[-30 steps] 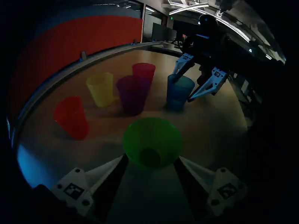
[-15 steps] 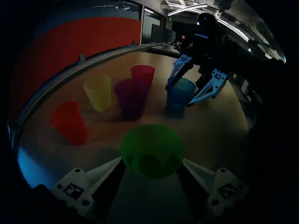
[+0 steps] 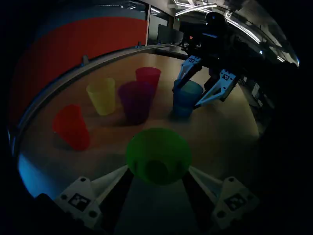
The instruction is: Pour water
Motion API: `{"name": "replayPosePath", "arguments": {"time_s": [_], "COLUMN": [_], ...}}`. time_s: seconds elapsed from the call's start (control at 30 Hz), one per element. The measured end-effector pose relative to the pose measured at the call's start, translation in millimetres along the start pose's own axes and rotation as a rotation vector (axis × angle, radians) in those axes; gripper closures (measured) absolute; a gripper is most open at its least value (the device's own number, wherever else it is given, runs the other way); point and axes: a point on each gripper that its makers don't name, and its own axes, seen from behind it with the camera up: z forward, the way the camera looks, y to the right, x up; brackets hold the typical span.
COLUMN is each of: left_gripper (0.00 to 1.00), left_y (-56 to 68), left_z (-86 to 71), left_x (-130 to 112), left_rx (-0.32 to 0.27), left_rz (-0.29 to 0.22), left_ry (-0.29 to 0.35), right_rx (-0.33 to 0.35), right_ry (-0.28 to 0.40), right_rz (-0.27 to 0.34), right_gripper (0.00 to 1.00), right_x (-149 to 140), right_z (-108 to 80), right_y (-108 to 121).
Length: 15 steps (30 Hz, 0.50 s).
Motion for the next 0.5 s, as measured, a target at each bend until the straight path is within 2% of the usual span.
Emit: {"name": "replayPosePath", "arguments": {"time_s": [0.27, 0.5], "left_gripper": [0.21, 0.21], "left_y": [2.2, -0.8], "left_z": [-5.6, -13.1], "left_x": [7, 15], "left_rx": [-0.008, 0.011], "left_rz": [-0.011, -0.014], "left_ry": [0.028, 0.06], "right_rx": [-0.003, -0.007], "right_ry": [0.005, 0.007], "right_rz": [0.007, -0.002], "right_gripper": [0.1, 0.11], "right_x": [0, 3], "right_z": [-0.9, -3.7], "right_y": [1, -1]}}
